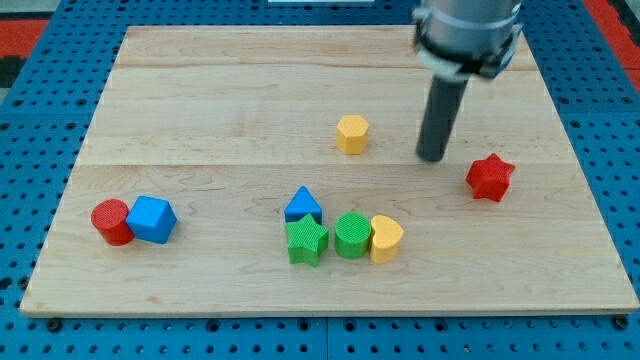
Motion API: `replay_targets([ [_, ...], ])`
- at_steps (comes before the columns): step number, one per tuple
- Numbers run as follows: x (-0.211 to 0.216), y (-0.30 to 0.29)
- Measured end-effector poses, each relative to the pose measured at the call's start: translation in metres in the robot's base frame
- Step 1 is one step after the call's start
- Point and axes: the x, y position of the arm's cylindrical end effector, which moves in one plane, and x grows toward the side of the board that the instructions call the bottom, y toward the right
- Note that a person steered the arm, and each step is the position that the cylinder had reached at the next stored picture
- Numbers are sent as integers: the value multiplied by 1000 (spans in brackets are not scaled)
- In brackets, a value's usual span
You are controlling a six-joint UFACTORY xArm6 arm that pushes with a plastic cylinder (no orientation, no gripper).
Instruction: Move the red circle up a bit
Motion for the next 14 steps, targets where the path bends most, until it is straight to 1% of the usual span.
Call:
replay_targets([
  [1, -4, 28],
  [2, 51, 51],
  [3, 101, 59],
  [4, 111, 56],
  [5, 57, 40],
  [6, 47, -50],
  [7, 39, -123],
  [9, 35, -130],
  [10, 35, -151],
  [12, 35, -247],
  [13, 35, -283],
  [14, 35, -308],
])
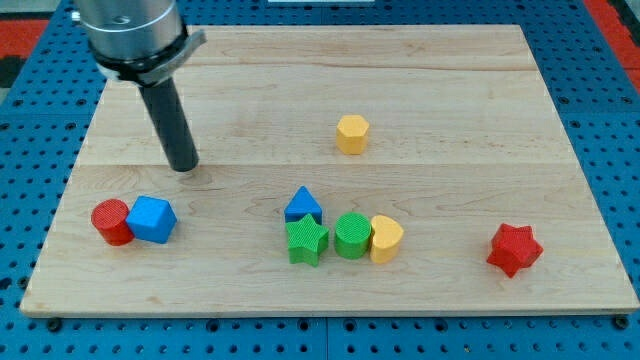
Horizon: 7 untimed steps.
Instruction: Move the red circle up a bit
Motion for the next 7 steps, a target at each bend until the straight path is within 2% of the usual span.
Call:
replay_targets([
  [1, 9, -30],
  [3, 97, -100],
  [4, 112, -98],
  [5, 112, -64],
  [7, 53, -42],
])
